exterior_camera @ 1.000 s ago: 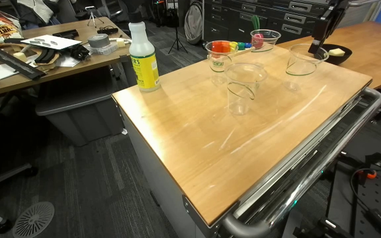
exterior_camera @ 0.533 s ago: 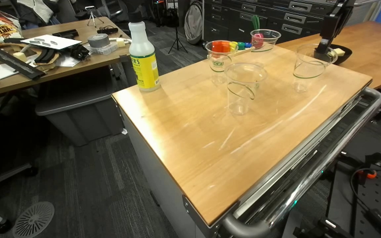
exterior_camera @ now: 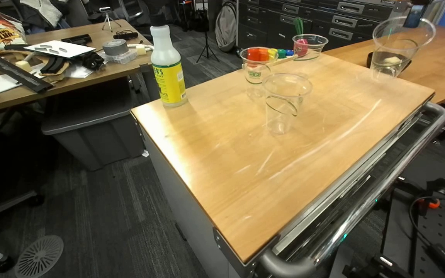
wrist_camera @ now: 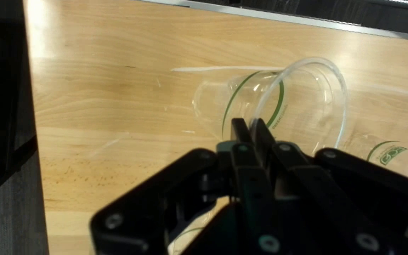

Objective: Stack the cups together

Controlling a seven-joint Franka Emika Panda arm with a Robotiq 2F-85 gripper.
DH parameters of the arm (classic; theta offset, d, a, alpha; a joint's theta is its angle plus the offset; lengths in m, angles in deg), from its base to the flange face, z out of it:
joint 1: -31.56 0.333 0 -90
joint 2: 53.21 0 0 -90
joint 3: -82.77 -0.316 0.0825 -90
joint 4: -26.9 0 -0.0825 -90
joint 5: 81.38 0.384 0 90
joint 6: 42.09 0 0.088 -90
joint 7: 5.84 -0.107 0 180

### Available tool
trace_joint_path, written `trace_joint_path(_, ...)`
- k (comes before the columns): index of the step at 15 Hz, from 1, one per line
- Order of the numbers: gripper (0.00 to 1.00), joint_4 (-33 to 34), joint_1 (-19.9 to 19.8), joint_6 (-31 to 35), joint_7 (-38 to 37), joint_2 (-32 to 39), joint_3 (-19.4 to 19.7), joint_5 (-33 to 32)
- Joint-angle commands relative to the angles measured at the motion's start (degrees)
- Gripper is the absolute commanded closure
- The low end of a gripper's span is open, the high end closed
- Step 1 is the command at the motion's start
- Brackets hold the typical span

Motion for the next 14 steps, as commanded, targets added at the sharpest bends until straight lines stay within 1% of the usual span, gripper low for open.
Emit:
trace_joint_path(1,0.93,6.77,1.17,-1.94,2.49,-0.29,2.38,4.50)
trace_joint_path(2,0.92,8.01,1.29,0.13,1.74,0.34,2.97,6.96)
trace_joint_path(3,0.93,9.15,1.54,1.13,2.88,0.91,3.77,8.98)
trace_joint_path(5,0.93,11.11,2.17,4.05,3.64,2.79,5.71,15.29)
trace_joint_path(8,0.94,12.87,3.35,10.55,8.99,6.37,8.90,24.50)
trace_joint_path(10,0.93,14.33,4.22,14.38,13.88,9.63,10.62,30.93)
trace_joint_path(12,0.93,16.89,4.40,14.56,17.56,13.66,11.50,36.77)
trace_joint_path(14,0.93,19.13,3.41,13.37,20.46,17.03,11.02,41.25)
